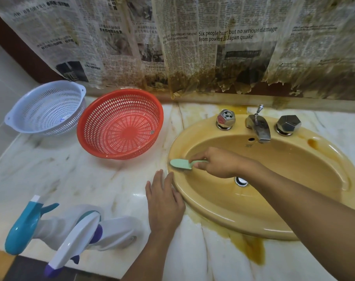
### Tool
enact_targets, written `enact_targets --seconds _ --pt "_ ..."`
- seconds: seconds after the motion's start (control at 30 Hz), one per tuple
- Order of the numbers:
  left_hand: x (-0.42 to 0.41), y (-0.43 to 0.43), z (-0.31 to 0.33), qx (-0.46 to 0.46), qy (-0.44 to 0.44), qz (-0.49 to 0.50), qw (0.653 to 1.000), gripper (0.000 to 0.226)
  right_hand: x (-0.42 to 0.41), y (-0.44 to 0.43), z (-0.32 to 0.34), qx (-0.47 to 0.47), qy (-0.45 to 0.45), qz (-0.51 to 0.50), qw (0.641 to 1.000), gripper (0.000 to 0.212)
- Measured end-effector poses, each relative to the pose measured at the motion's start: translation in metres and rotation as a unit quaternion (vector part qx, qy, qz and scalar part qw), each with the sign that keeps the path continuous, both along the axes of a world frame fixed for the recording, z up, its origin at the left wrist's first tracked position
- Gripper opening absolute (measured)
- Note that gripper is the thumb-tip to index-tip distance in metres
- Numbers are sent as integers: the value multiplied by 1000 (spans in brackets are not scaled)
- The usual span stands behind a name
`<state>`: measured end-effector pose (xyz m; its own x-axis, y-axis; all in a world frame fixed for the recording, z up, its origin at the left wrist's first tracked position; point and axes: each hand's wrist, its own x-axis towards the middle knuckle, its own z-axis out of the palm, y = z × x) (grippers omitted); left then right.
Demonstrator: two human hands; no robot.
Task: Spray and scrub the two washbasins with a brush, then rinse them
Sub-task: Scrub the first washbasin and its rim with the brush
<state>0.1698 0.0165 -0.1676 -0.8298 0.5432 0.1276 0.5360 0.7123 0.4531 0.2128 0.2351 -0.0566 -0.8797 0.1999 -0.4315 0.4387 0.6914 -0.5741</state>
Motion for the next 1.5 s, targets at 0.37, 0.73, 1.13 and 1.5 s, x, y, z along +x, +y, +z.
enact_targets --seconds 0.37,0.73,1.13,1.5 --pt "-2 2 1 8 -5 -2 1000 49 -12 47 -29 134 72 -330 932 34" --pt "-2 2 4 18 10 -4 1000 51 -18 43 -26 69 113 -292 947 29" --pt "-5 2 4 11 13 -10 1000 49 -20 39 -33 70 111 -250 959 26" --pt "-4 2 2 28 23 -8 999 44 -16 50 -45 162 102 -274 943 31"
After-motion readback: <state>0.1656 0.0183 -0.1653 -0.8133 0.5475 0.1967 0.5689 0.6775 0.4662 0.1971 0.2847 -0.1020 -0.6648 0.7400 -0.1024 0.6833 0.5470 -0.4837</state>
